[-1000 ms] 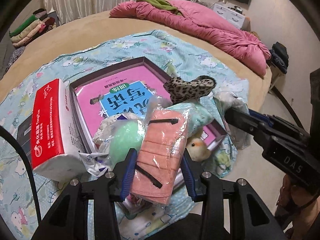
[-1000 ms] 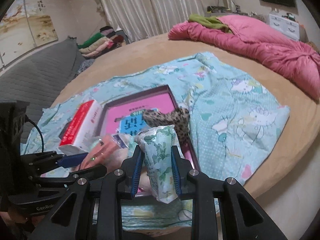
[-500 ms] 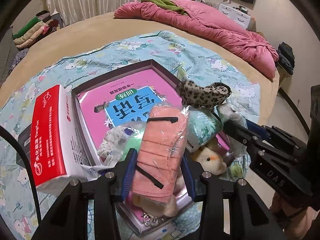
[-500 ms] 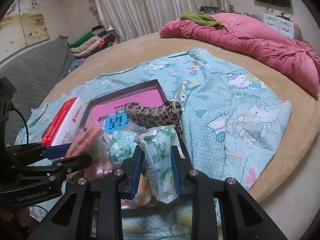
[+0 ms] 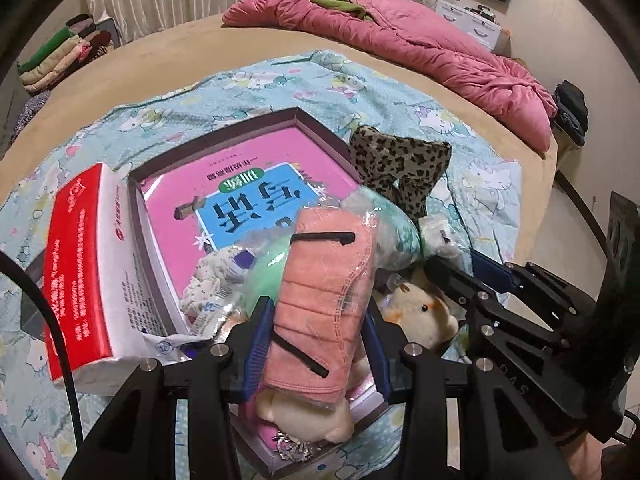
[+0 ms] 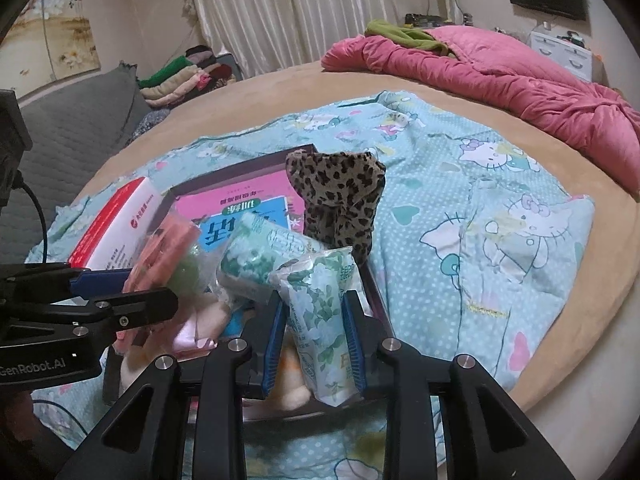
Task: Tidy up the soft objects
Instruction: 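Lower the pink packet and tissue pack into the box and open both tools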
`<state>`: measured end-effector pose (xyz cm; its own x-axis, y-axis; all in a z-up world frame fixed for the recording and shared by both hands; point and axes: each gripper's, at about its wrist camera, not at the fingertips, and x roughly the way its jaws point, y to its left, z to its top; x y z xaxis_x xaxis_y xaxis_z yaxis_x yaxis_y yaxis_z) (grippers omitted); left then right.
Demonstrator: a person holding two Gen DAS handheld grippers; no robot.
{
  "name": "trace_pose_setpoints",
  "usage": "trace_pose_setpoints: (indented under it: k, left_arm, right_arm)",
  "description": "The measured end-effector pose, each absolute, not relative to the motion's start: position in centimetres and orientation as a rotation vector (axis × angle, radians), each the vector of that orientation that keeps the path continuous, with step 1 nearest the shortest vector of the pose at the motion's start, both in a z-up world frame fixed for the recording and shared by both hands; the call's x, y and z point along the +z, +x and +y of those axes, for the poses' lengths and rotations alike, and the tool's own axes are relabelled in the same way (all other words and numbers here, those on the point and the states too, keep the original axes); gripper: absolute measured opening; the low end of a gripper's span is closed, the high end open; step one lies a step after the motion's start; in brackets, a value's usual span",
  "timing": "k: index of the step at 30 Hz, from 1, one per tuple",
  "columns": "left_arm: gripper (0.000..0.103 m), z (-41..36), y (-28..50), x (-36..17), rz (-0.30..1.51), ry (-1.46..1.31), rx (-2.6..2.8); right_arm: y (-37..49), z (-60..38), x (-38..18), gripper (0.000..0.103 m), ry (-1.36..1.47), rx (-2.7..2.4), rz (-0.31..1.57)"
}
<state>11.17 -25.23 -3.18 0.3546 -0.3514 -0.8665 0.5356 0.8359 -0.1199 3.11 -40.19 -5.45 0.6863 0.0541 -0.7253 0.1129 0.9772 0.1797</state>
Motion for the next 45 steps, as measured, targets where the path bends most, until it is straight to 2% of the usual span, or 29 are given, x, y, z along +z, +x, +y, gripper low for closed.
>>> trace_pose_setpoints:
  k: [12, 17, 21, 25, 31, 33, 38, 45]
  left_arm:
    - [0.044, -24.6, 11.6, -4.0, 1.126, 0.104, -0.608]
    - [0.044, -24.6, 11.5, -4.0, 1.127, 0.106, -0.612]
    - [0.049, -24.6, 11.5, -3.9, 1.125, 0.109, -0.613]
    - [0.052, -24.6, 11.5, -3.7, 1.12, 0.112, -0.615]
    - [0.055, -24.6, 11.3, -3.4, 1.11, 0.121, -0.615]
    - [0.061, -24.6, 11.1, -3.3, 1.104, 0.127, -0.62]
    - [0.068, -24.8, 10.8, -3.1, 1.101, 0.125, -0.643]
    - [0.071, -24.9, 10.1, -2.6, 1.083, 0.147, -0.639]
  right_arm:
    - [2.9, -40.2, -5.6, 0.035, 0.239, -0.022, 0.813]
    - [2.8, -40.3, -5.5, 0.042, 0.254, -0.022, 0.81]
    - [2.6, -40.4, -5.3, 0.044, 0.258, -0.018, 0.803]
    - [2.3, -40.7, -4.8, 0.052, 0.278, -0.025, 0.781]
    - [2.0, -41.1, -4.2, 0.057, 0.302, -0.034, 0.765]
    - [1.8, -41.2, -3.9, 0.058, 0.308, -0.038, 0.759]
    - [1.4, -41.6, -2.7, 0.065, 0.326, -0.048, 0.727]
    - [1.0, -42.1, -2.0, 0.069, 0.333, -0.072, 0.715]
